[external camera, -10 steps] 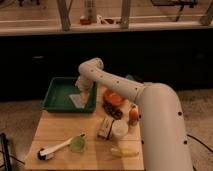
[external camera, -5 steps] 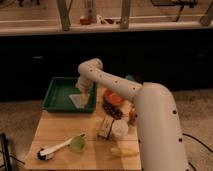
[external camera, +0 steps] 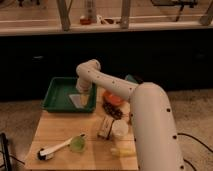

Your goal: Place towel in table surface

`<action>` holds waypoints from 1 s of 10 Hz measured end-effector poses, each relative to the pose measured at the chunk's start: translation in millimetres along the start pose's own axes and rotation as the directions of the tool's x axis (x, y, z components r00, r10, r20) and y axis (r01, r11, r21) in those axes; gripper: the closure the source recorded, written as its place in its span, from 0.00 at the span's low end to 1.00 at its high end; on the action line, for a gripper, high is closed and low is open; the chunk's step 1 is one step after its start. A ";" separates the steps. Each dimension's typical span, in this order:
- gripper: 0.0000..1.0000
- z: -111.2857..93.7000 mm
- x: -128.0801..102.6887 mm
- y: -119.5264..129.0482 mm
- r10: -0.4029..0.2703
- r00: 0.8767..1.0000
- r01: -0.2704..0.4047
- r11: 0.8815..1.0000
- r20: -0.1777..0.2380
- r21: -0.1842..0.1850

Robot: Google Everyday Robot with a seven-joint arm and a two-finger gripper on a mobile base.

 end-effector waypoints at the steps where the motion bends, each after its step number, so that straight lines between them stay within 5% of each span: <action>1: 0.20 3.0 1.0 0.7 0.010 1.000 -0.010 1.000 -0.010 -0.002; 10: 0.20 23.8 2.1 0.1 0.036 0.999 -0.036 0.999 0.006 -0.029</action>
